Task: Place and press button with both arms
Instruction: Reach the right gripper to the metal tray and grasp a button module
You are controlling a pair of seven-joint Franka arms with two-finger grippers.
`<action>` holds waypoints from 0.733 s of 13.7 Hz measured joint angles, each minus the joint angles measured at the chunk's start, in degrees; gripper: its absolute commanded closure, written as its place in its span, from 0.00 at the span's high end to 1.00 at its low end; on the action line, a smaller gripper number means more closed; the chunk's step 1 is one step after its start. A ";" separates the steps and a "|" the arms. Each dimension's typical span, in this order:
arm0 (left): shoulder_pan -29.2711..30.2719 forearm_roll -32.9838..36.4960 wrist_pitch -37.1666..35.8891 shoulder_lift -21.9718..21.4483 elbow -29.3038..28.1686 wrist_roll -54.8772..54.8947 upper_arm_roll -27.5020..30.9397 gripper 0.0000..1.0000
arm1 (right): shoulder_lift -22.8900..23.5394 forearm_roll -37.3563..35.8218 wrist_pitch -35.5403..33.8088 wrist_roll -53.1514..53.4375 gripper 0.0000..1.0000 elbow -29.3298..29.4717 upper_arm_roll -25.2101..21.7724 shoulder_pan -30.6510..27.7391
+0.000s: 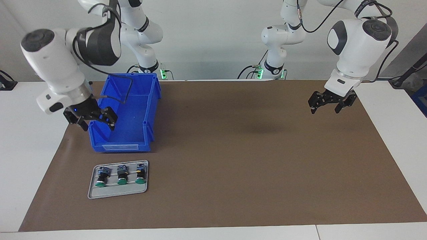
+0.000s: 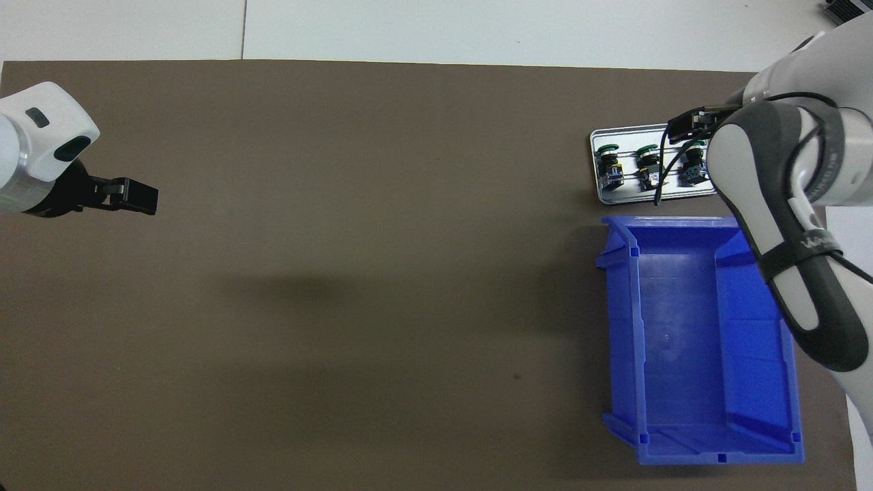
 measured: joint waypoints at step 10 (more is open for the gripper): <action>0.00 0.00 0.00 -0.33 0.00 0.00 0.00 1.00 | 7.19 1.98 13.72 -5.00 0.82 -6.96 0.05 0.50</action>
